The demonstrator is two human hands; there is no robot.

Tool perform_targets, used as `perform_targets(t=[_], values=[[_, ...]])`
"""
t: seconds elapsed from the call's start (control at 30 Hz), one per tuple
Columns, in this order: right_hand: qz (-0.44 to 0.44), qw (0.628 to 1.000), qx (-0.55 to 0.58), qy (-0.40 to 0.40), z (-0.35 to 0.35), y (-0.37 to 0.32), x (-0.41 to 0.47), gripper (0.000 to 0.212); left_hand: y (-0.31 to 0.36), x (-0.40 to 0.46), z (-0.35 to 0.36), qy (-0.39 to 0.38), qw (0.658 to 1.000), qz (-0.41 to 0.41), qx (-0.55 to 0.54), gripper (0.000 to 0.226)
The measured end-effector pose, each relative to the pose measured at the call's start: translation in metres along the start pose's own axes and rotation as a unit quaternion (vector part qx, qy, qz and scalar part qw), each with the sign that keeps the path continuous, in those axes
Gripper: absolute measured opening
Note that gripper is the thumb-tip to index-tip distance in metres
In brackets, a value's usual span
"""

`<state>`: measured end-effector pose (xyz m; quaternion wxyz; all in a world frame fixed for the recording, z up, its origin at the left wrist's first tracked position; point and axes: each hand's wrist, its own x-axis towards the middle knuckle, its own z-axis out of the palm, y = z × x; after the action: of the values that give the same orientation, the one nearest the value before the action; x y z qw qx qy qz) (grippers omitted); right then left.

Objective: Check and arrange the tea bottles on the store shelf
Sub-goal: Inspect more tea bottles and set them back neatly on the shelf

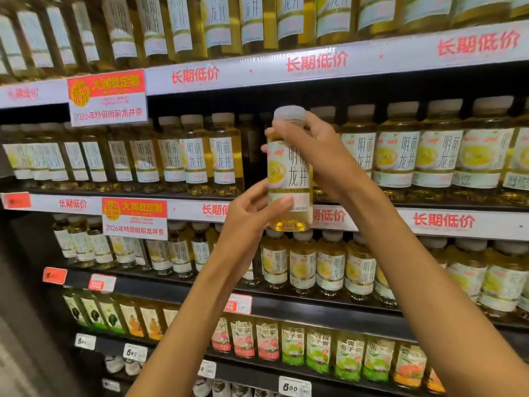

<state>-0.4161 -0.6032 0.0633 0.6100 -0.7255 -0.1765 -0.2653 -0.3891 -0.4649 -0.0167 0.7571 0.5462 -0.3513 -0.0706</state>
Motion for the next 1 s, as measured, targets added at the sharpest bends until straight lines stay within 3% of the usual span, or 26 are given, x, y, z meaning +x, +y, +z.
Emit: perform_targets(t=[0.07, 0.13, 0.3, 0.4, 0.53, 0.63, 0.73, 0.83, 1.0], values=[[0.022, 0.997, 0.068, 0.002, 0.004, 0.0, -0.005, 0.022, -0.003, -0.01, 0.003, -0.031, 0.996, -0.024, -0.083, 0.034], [0.035, 0.993, 0.105, 0.034, 0.008, 0.002, -0.01, 0.028, -0.008, -0.019, 0.005, -0.028, 0.992, -0.037, -0.117, 0.038], [0.044, 0.989, 0.117, 0.077, 0.02, 0.009, -0.02, 0.043, -0.012, -0.031, 0.006, 0.008, 0.996, -0.022, -0.089, 0.044], [0.026, 0.979, 0.197, 0.054, 0.021, 0.013, -0.026, 0.036, -0.008, -0.034, -0.001, 0.01, 0.988, -0.027, -0.152, 0.047], [0.073, 0.95, 0.304, 0.022, 0.024, 0.013, -0.035, 0.041, -0.009, -0.041, 0.002, -0.035, 0.959, -0.114, -0.255, 0.054], [0.055, 0.964, 0.257, 0.036, 0.024, 0.015, -0.04, 0.037, -0.021, -0.044, 0.001, -0.037, 0.973, -0.129, -0.188, 0.056], [0.014, 0.984, 0.172, 0.05, 0.02, 0.016, -0.043, 0.028, -0.027, -0.043, -0.005, 0.017, 0.996, -0.085, -0.031, 0.055], [-0.012, 0.989, 0.132, 0.061, 0.018, 0.018, -0.044, 0.027, -0.03, -0.042, 0.002, 0.006, 0.997, -0.038, 0.06, 0.053], [0.005, 0.99, 0.138, 0.032, 0.008, 0.018, -0.041, 0.034, -0.035, -0.035, 0.018, 0.046, 0.998, -0.015, 0.035, 0.05]])
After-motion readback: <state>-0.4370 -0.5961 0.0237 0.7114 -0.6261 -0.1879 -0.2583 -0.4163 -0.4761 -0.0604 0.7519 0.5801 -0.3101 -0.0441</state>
